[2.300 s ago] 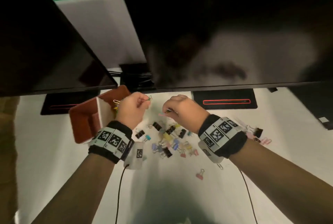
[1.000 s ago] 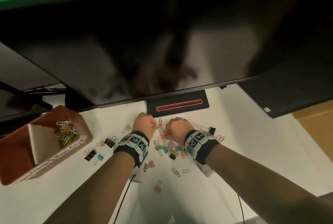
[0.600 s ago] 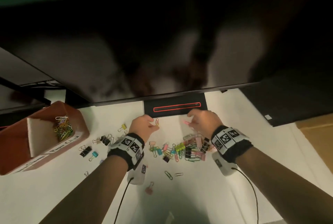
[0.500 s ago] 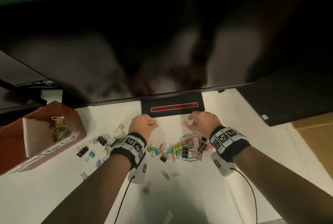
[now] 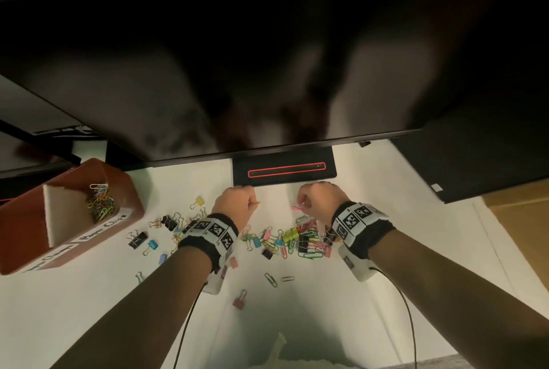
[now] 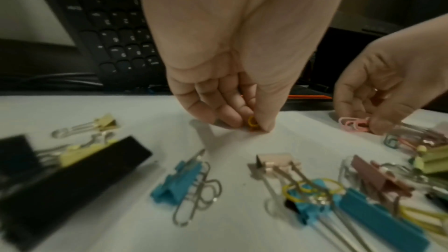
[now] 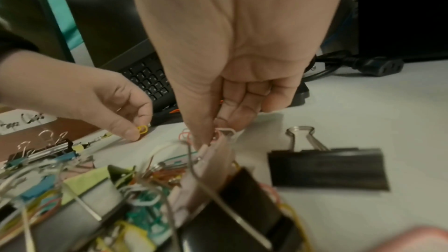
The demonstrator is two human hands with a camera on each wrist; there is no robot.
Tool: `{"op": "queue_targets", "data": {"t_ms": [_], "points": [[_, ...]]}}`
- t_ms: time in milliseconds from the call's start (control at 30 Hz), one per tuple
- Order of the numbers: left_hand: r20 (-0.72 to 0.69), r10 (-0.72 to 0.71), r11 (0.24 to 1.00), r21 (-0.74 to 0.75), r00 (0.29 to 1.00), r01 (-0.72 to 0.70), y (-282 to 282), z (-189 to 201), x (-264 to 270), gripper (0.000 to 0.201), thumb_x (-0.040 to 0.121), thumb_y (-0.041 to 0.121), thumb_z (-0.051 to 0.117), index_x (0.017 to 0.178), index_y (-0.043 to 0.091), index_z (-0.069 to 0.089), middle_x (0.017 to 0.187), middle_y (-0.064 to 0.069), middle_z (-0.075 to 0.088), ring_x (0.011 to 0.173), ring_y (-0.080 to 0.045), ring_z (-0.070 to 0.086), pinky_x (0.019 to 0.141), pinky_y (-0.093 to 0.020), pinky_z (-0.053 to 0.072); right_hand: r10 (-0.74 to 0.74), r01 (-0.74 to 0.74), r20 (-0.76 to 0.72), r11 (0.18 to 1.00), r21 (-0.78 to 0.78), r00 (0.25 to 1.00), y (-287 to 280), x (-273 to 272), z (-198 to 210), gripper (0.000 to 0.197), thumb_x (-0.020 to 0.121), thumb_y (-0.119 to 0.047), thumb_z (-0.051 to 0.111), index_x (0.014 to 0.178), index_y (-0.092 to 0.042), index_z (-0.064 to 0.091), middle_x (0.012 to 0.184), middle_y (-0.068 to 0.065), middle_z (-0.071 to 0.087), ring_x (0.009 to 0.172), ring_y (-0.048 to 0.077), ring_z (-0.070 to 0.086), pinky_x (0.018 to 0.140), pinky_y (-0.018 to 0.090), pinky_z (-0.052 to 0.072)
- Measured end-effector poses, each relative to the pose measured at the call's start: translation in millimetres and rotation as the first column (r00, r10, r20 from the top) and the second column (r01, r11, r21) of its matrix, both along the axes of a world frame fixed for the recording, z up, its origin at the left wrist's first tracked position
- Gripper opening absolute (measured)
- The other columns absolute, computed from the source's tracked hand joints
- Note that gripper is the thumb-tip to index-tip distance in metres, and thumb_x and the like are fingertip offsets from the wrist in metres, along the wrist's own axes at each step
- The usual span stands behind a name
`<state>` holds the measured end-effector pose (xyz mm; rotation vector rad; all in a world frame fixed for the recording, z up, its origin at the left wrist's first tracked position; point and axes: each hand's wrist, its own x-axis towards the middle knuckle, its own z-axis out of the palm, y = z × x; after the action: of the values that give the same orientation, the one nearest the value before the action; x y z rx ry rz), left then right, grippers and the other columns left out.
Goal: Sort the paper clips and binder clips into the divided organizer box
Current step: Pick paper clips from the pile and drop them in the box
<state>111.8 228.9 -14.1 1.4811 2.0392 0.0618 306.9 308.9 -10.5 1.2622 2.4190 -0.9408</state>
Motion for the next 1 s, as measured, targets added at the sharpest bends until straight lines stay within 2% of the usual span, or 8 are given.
{"op": "queue_targets", "data": {"t_ms": [133,267,400,500,567,733,833,1000], "points": [[0.151,0.021,1.0,-0.001,0.988,-0.021,-13.9,4.8,-5.2,0.013,0.088,0.016,0.056,0.101,0.014,0.058,0.094,-0.004,0.062,0.087,-0.019,0.059,0.081,-0.028,0.051,0.02,-0.027,-0.099,0.997,-0.074,0.995,-1.9,5.4,-0.2,0.015,0.089,-0.017,0.057,0.101,-0.014,0.066,0.095,0.0,0.062,0.084,0.013,0.052,0.078,0.022,0.043],[0.21,-0.088,0.996,0.033,0.974,0.083,-30.0,11.6,9.2,0.012,0.087,0.015,0.057,0.098,0.017,0.062,0.092,0.002,0.057,0.084,-0.014,0.058,0.075,-0.019,0.048,0.077,-0.087,-0.104,0.991,-0.102,0.992,-11.6,11.2,-1.5,0.013,0.087,-0.02,0.061,0.098,-0.016,0.066,0.086,-0.005,0.054,0.079,0.012,0.051,0.071,0.021,0.039],[0.143,-0.127,0.992,-0.01,0.982,0.129,-54.6,7.7,15.5,0.009,0.089,0.018,0.055,0.095,0.015,0.061,0.089,0.004,0.052,0.08,-0.013,0.056,0.057,-0.013,0.042,0.1,-0.103,-0.05,0.993,-0.059,0.994,-17.4,27.2,-4.8,0.014,0.087,-0.021,0.058,0.099,-0.018,0.064,0.088,-0.005,0.05,0.077,0.013,0.049,0.07,0.022,0.038],[0.053,-0.093,0.996,0.005,0.994,0.093,-65.6,5.4,0.7,0.009,0.088,0.016,0.056,0.095,0.017,0.062,0.093,0.002,0.057,0.085,-0.016,0.059,0.07,-0.027,0.052,0.095,-0.096,-0.005,0.995,-0.043,0.995,-19.5,41.7,-4.3,0.013,0.087,-0.024,0.058,0.099,-0.021,0.063,0.087,-0.006,0.05,0.077,0.013,0.05,0.069,0.022,0.04],[-0.004,-0.079,0.996,0.035,0.997,0.079,-68.1,4.3,-7.9,0.01,0.086,0.02,0.058,0.095,0.022,0.062,0.091,0.006,0.06,0.089,-0.015,0.059,0.078,-0.03,0.051,0.058,-0.059,-0.011,0.997,-0.048,0.998,-19.8,45.6,-2.0,0.016,0.087,-0.026,0.058,0.103,-0.023,0.06,0.088,-0.006,0.053,0.078,0.013,0.052,0.07,0.024,0.043],[0.143,0.022,1.0,-0.024,0.99,-0.019,-65.3,12.0,3.0,0.022,0.087,0.022,0.06,0.108,0.026,0.056,0.088,0.005,0.058,0.075,-0.017,0.064,0.057,-0.03,0.056,0.032,-0.029,0.015,0.987,-0.157,0.999,-22.0,36.3,3.2,0.034,0.084,-0.023,0.063,0.117,-0.027,0.053,0.09,-0.004,0.061,0.08,0.016,0.058,0.078,0.031,0.051],[0.136,0.005,1.0,-0.019,0.991,-0.003,-59.2,8.7,15.3,0.027,0.087,0.028,0.06,0.113,0.02,0.058,0.094,0.0,0.065,0.086,-0.018,0.062,0.065,-0.03,0.052,0.06,-0.057,0.009,0.983,-0.175,0.998,-25.6,31.2,3.0,0.028,0.082,-0.021,0.065,0.109,-0.026,0.058,0.091,-0.004,0.063,0.081,0.015,0.058,0.075,0.027,0.048],[0.108,-0.004,0.999,0.047,0.994,-0.001,-49.8,-2.9,22.5,0.022,0.087,0.041,0.057,0.097,0.024,0.064,0.088,0.005,0.062,0.083,-0.013,0.058,0.077,-0.033,0.051,0.057,-0.058,-0.013,0.983,-0.176,0.998,-27.3,27.5,0.3,0.01,0.08,-0.02,0.067,0.089,-0.018,0.068,0.081,-0.007,0.059,0.077,0.012,0.055,0.069,0.023,0.042]]}}
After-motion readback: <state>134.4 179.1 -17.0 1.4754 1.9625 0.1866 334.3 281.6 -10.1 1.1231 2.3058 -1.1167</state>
